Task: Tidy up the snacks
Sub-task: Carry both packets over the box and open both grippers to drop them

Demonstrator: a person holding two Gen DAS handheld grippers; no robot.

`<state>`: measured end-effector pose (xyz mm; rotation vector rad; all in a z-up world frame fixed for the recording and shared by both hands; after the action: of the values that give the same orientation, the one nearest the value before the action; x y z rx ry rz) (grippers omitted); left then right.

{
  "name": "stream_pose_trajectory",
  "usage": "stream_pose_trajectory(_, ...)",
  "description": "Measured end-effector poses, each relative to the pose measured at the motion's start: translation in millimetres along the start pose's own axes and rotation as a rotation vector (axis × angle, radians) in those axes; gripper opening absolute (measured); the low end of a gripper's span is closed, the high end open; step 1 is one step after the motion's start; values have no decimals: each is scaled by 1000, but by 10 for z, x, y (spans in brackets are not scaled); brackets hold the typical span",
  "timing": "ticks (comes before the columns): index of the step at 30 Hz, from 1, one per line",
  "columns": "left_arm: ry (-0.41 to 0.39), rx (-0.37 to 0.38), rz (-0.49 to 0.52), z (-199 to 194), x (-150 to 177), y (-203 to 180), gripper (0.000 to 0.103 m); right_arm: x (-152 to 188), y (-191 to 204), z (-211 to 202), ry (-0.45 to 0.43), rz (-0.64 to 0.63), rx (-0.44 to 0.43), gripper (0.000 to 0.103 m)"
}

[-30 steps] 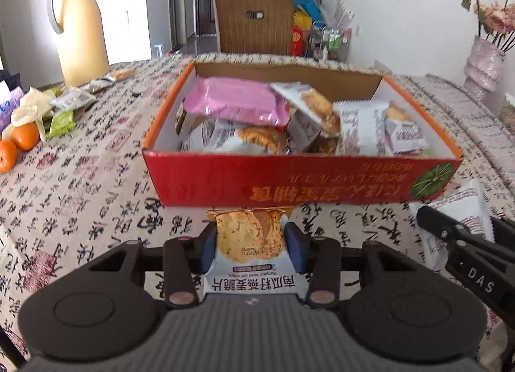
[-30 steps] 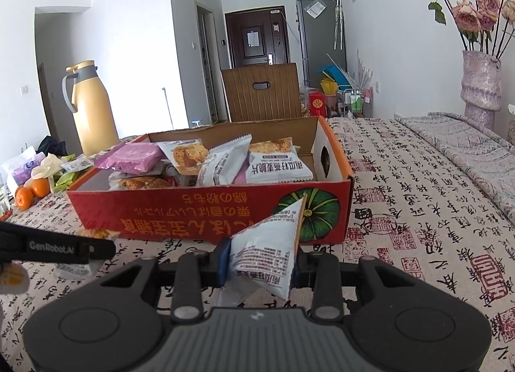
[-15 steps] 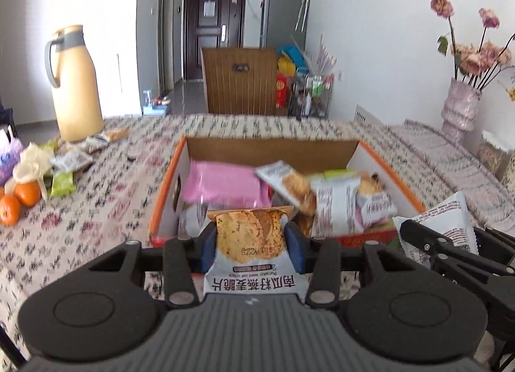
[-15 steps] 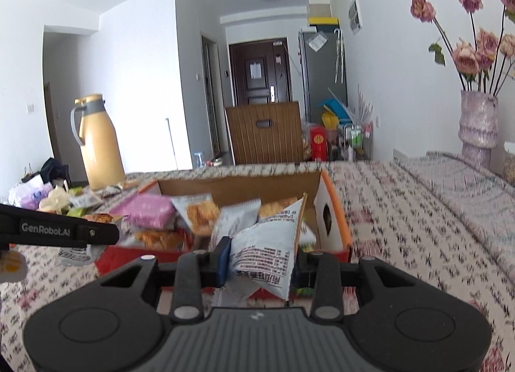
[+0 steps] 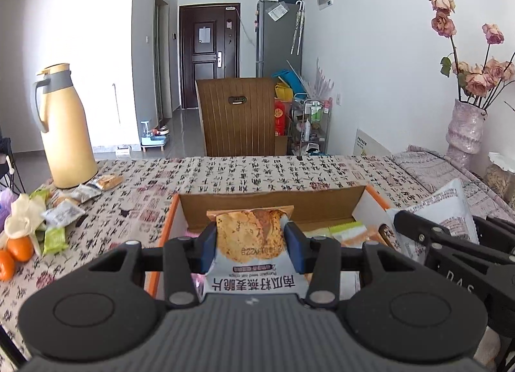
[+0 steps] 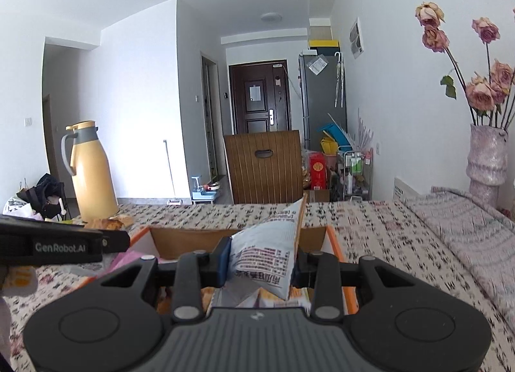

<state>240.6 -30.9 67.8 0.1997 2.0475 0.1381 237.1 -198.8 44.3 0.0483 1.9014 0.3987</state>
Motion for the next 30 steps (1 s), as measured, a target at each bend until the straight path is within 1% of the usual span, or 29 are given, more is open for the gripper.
stream_pose_trajectory(5, -6, -18, -10, 194, -113, 48, 45, -129, 30, 258, -5, 0, 3, 34)
stream_pose_trajectory(9, -19, -38, -24, 361, -150, 79, 45, -167, 32, 471, -2, 4, 5, 34)
stream_pose_trajectory(12, -19, -42, -25, 489, -125, 86, 45, -120, 22, 620, 16, 7, 9, 34)
stream_pose_trajectory(16, 2, -45, -37, 649, -42, 100, 45, -29, -36, 771, 43, 14, 5, 34)
stream_pose_trajectory(21, 28, -29, -60, 790, 50, 163, 45, 97, -81, 932, 92, 19, 2, 34)
stream_pose_trajectory(24, 40, -21, -69, 827, 87, 185, 47, 137, -116, 990, 115, 21, 1, 35)
stream_pose_trajectory(26, 46, -23, -69, 833, 107, 199, 55, 160, -125, 1005, 125, 23, 1, 37)
stream_pose_trajectory(27, 44, -23, -72, 829, 115, 208, 65, 171, -129, 1008, 126, 23, 5, 37)
stream_pose_trajectory(28, 41, -27, -78, 819, 121, 221, 76, 179, -130, 1010, 129, 24, 7, 44)
stream_pose_trajectory(29, 38, -34, -82, 805, 119, 236, 80, 173, -145, 1020, 131, 26, 9, 50)
stream_pose_trajectory(30, 32, -40, -87, 791, 117, 248, 86, 179, -146, 1018, 130, 27, 14, 62)
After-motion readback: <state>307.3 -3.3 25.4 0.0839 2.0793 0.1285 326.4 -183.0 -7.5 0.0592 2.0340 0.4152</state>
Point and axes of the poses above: each gripper's, at about its wrist camera, not at the fingertips, and z roughly the way its jaws point, y to its left, x to its underside, the point moved 3 cm from there along z, roughly the way its jaws point, and after that the axes turned 12 degrees about z, right-handed, at the moved point
